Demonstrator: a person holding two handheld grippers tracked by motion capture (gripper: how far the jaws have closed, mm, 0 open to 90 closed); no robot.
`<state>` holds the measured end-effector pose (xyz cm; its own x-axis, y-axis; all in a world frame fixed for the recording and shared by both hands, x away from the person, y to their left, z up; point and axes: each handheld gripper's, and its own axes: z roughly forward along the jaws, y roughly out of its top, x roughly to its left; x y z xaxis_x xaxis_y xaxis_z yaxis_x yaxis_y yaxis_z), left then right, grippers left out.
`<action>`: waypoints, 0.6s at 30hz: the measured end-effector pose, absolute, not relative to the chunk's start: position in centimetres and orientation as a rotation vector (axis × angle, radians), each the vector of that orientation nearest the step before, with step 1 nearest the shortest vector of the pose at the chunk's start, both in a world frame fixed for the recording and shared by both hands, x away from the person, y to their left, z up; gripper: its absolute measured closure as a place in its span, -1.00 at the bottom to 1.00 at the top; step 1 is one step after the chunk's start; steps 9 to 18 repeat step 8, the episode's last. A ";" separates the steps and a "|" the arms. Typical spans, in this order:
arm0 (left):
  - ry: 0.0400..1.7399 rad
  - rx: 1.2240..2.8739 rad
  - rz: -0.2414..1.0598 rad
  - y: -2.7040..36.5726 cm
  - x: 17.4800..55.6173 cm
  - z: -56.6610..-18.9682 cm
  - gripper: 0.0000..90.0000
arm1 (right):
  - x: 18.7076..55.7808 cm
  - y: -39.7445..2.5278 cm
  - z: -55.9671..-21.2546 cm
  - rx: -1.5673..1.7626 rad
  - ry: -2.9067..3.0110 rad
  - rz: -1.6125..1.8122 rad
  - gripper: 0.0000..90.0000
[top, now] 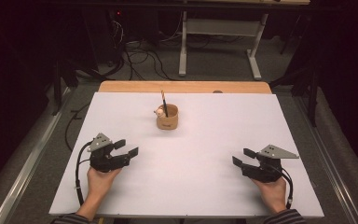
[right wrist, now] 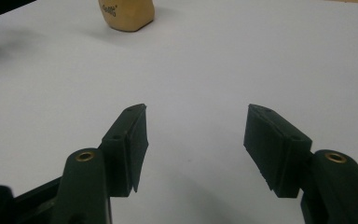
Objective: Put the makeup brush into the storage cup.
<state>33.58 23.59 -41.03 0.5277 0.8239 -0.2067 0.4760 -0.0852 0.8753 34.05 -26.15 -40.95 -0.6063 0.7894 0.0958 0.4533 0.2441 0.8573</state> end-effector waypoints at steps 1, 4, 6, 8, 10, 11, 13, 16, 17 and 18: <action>1.096 1.728 0.418 23.6 33.5 -41.0 -0.27 | 34.1 -26.2 -41.0 1.144 2.166 1.307 -0.08; 1.093 1.724 0.414 23.7 33.5 -40.9 -0.27 | 34.1 -26.2 -41.0 1.143 2.166 1.306 -0.08; 1.094 1.724 0.415 23.7 33.4 -40.9 -0.27 | 34.0 -26.2 -40.9 1.139 2.166 1.302 -0.08; 1.093 1.719 0.414 23.8 33.4 -40.9 -0.27 | 34.1 -26.2 -41.0 1.138 2.166 1.304 -0.08; 1.093 1.719 0.414 23.8 33.4 -40.9 -0.27 | 34.1 -26.2 -41.0 1.138 2.166 1.304 -0.08; 1.093 1.719 0.414 23.8 33.4 -40.9 -0.27 | 34.1 -26.2 -41.0 1.138 2.166 1.304 -0.08; 1.093 1.719 0.414 23.8 33.4 -40.9 -0.27 | 34.1 -26.2 -41.0 1.138 2.166 1.304 -0.08; 1.093 1.719 0.414 23.8 33.4 -40.9 -0.27 | 34.1 -26.2 -41.0 1.138 2.166 1.304 -0.08; 1.093 1.719 0.414 23.8 33.4 -40.9 -0.27 | 34.1 -26.2 -41.0 1.138 2.166 1.304 -0.08; 1.093 1.719 0.414 23.8 33.4 -40.9 -0.27 | 34.1 -26.2 -41.0 1.138 2.166 1.304 -0.08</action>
